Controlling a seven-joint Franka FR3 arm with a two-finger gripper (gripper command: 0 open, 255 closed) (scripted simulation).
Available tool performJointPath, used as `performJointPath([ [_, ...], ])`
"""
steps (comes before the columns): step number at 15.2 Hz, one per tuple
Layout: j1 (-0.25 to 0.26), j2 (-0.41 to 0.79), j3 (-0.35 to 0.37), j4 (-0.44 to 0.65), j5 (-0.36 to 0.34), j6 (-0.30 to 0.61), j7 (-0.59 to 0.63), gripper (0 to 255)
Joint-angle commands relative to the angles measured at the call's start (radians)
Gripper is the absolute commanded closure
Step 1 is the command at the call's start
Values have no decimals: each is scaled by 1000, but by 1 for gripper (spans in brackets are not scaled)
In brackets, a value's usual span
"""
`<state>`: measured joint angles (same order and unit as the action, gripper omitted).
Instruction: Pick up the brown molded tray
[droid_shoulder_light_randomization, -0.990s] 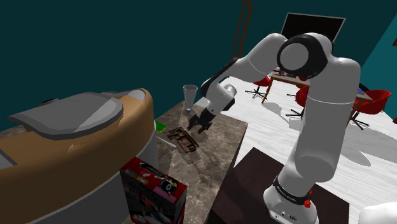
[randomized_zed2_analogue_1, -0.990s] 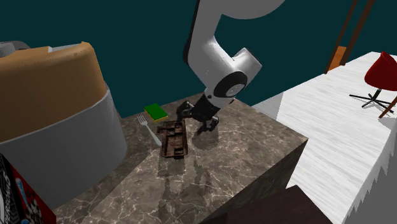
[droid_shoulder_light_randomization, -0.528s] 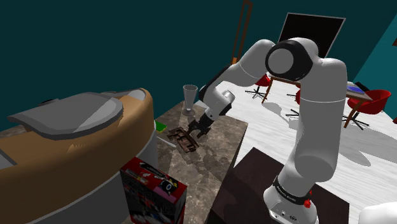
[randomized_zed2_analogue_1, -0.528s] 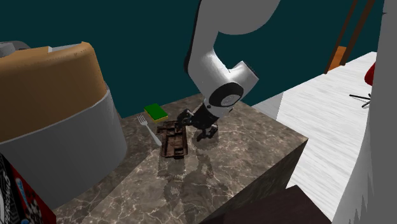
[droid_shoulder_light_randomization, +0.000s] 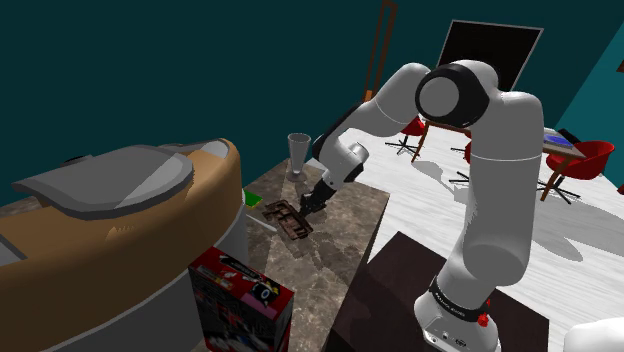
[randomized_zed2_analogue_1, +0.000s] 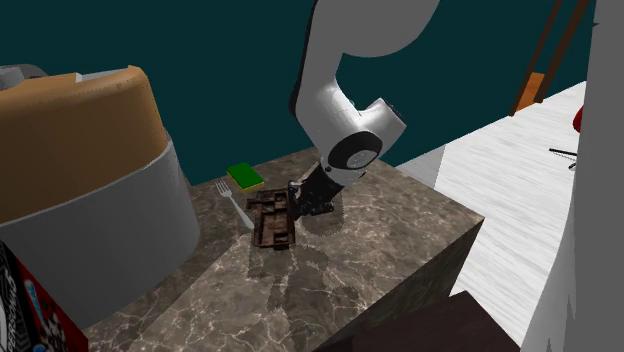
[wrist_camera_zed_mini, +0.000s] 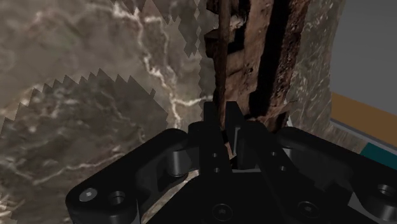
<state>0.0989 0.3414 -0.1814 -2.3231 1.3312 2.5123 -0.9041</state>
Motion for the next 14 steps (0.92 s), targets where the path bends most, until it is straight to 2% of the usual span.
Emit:
performJointPath([
  [1,0,0,0,0,0,0,0,255],
  [3,0,-2,0,-2,-1,0,1,255],
  [14,22,-150,-33,-46,-161,-25,168,255],
])
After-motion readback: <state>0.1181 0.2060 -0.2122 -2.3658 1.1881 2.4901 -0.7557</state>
